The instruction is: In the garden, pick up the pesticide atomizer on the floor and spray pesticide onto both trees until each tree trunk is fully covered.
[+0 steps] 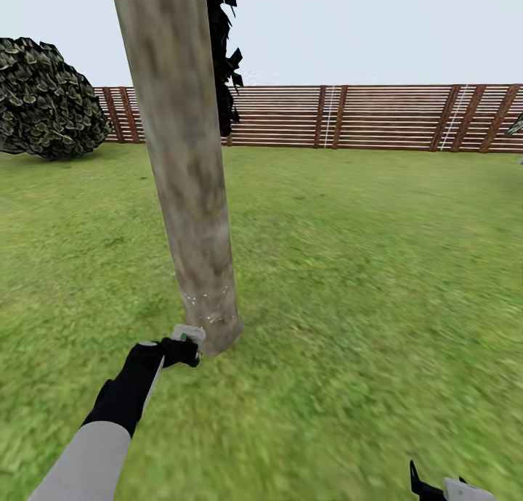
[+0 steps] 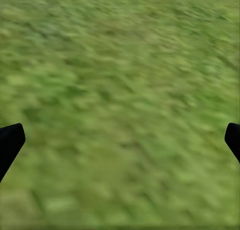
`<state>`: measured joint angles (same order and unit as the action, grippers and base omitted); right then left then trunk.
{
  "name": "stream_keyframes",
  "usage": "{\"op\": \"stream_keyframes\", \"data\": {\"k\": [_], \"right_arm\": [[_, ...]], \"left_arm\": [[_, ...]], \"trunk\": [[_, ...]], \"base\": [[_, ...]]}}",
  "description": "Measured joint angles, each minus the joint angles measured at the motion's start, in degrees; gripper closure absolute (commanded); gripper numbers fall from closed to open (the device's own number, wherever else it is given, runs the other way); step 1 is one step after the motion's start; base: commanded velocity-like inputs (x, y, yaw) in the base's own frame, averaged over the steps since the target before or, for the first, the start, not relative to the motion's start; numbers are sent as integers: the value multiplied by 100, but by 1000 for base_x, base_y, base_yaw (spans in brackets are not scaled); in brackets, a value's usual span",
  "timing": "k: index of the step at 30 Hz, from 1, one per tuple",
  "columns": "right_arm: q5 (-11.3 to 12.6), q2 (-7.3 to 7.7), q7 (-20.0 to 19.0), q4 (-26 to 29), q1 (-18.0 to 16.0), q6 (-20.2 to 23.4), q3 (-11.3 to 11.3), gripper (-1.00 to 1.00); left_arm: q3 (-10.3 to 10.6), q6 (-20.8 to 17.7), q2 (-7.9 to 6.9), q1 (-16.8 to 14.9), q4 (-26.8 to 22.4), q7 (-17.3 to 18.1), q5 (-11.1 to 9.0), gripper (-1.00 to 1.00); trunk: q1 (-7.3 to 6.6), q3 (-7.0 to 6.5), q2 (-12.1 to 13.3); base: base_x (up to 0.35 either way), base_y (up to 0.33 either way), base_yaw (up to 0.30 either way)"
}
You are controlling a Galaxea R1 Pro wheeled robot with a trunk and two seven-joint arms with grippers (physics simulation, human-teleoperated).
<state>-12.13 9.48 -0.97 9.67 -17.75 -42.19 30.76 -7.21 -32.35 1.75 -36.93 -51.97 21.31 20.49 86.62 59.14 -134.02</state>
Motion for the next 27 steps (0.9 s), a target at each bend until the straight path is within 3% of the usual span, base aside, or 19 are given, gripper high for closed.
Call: {"op": "stream_keyframes", "data": {"k": [2, 4, 6, 9, 12, 15, 19, 21, 24, 27], "right_arm": [[0, 1, 0, 0, 0, 0, -1, -100], [0, 1, 0, 0, 0, 0, 0, -100], [0, 1, 0, 0, 0, 2, 0, -100], [1, 1, 0, 0, 0, 0, 1, -100], [1, 1, 0, 0, 0, 0, 0, -100], [0, 1, 0, 0, 0, 1, 0, -100], [0, 1, 0, 0, 0, 2, 0, -100], [0, 1, 0, 0, 0, 2, 0, -100], [0, 1, 0, 0, 0, 1, 0, -100], [1, 1, 0, 0, 0, 4, 1, -100]], "left_arm": [[-4, -336, -440, -102, -77, 16, 19, 100], [5, -405, -534, -113, -84, 34, -64, 100], [33, -433, -532, -115, -89, 42, -77, 100], [236, -492, -248, -114, -93, 48, -106, 100], [387, -788, -135, -126, -193, 54, -84, 100], [380, -901, -207, -149, -267, 53, -45, 100], [362, -936, -557, -184, -392, 88, -58, 100], [362, -948, -621, -194, -439, 244, -86, 100], [394, -972, -538, -211, -497, 402, -108, 100], [411, -1317, -304, -478, -612, 430, -107, 100]], "trunk": [[0, 0, 0], [0, 0, 0], [0, 0, 0], [0, 1, 0], [0, 0, 0], [0, 0, 0], [0, 0, 0], [0, 0, 0], [0, 0, 0], [0, -1, 0]], "base": [[0, 0, 0], [0, 0, 0], [0, 0, 0], [0, 0, 0], [0, 0, 0], [-132, 24, 0], [-303, 58, 0], [-148, 20, 0], [-38, 5, 0], [-7, 1, 0]]}}
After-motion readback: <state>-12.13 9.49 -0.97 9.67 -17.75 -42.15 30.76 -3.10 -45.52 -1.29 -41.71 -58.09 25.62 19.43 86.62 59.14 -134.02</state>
